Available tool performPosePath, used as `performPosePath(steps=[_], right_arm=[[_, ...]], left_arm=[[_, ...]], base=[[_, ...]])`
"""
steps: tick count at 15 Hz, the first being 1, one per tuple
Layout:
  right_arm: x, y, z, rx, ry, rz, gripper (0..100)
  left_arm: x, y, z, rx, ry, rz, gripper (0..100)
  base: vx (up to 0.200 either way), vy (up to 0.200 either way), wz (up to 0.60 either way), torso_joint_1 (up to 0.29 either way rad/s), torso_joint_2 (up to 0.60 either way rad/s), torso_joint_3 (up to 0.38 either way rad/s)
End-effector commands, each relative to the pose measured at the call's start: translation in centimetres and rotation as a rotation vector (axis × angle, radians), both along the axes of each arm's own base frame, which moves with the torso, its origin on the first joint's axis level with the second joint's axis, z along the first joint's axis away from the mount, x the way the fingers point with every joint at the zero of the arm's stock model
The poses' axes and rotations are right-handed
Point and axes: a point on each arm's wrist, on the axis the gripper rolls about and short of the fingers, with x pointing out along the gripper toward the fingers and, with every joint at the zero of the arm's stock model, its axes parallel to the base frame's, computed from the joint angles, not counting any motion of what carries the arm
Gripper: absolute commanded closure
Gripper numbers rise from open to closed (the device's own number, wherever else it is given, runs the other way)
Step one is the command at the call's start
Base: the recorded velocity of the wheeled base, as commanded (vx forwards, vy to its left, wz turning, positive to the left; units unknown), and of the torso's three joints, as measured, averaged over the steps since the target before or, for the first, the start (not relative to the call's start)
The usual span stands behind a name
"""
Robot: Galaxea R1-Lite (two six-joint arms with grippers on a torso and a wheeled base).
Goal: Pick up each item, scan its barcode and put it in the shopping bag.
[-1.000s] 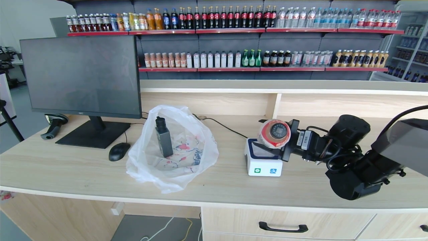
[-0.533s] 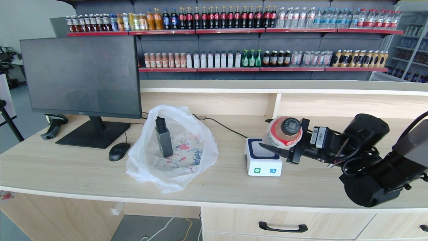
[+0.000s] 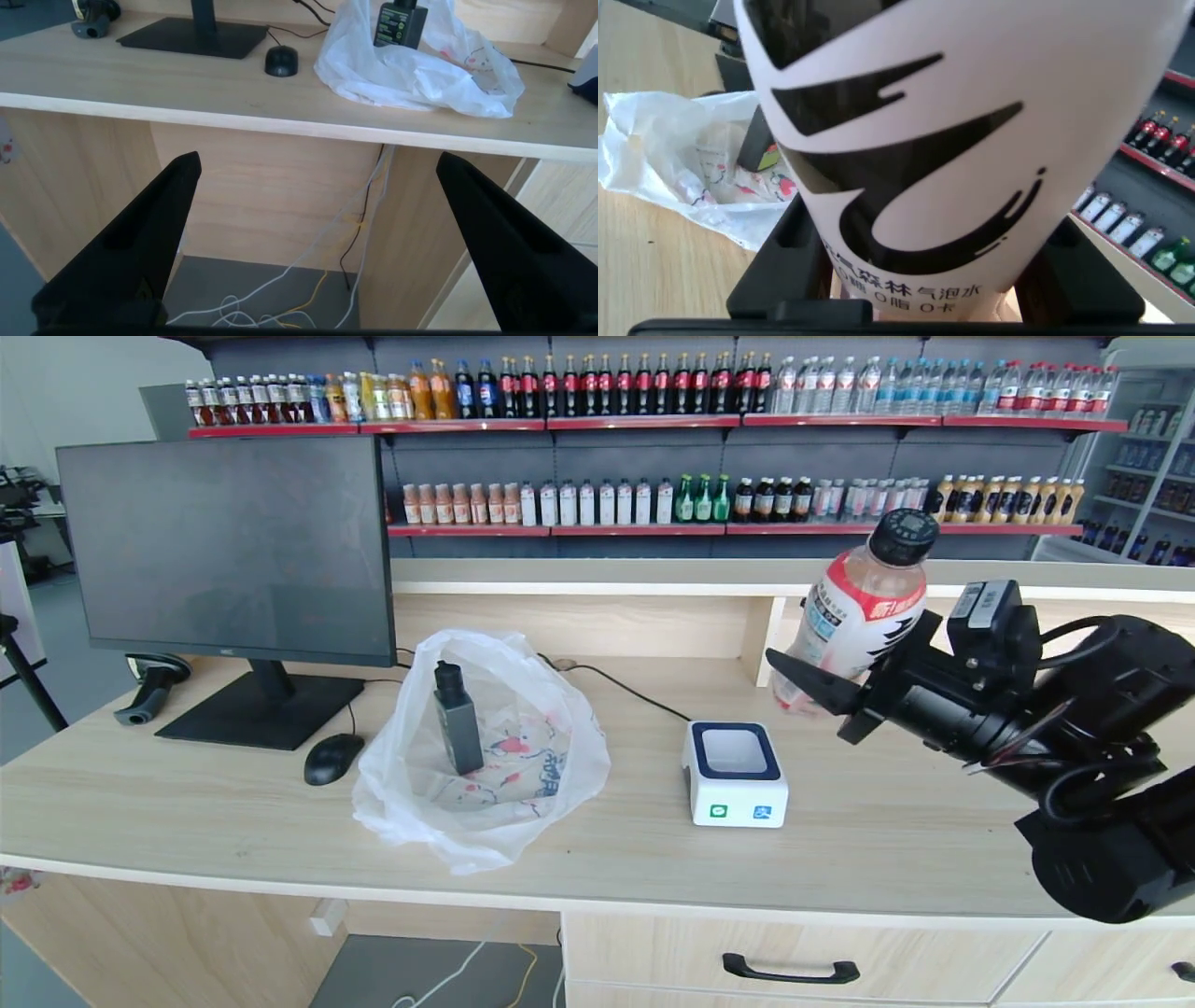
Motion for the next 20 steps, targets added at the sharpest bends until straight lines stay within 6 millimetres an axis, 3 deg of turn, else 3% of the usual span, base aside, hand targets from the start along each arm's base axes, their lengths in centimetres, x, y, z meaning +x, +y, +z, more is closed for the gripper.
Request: performPosePath(steps=[1, 6, 12, 15, 20], right_arm=[[-1.3, 0.0, 1.5, 0.074, -0.003, -0.07, 100], [-5.0, -0.1, 0.9, 0.222, 0.171, -0.112, 100], [-4.5, -2.3, -0.5, 0.228, 0.223, -0.235, 100], [-3.2, -3.9, -1.5, 0.347, 0.248, -0.567, 100], [-4.1, -4.1, -3.0, 0.326, 0.313, -0.593, 100]], left_arm=[[0.0, 0.0, 0.0, -0.001, 0.0, 0.0, 0], [0.0, 0.0, 0.0, -0.001, 0.0, 0.0, 0], [0.0, 0.0, 0.0, -0.001, 0.0, 0.0, 0], [0.0, 0.0, 0.0, 0.001, 0.0, 0.0, 0], [0.0, 0.0, 0.0, 0.001, 0.0, 0.0, 0]], base=[[0.0, 0.0, 0.0, 0.0, 0.0, 0.0], [0.0, 0.0, 0.0, 0.0, 0.0, 0.0], [0.0, 0.0, 0.0, 0.0, 0.0, 0.0], [0.0, 0.0, 0.0, 0.0, 0.0, 0.0], [0.0, 0.0, 0.0, 0.0, 0.0, 0.0]])
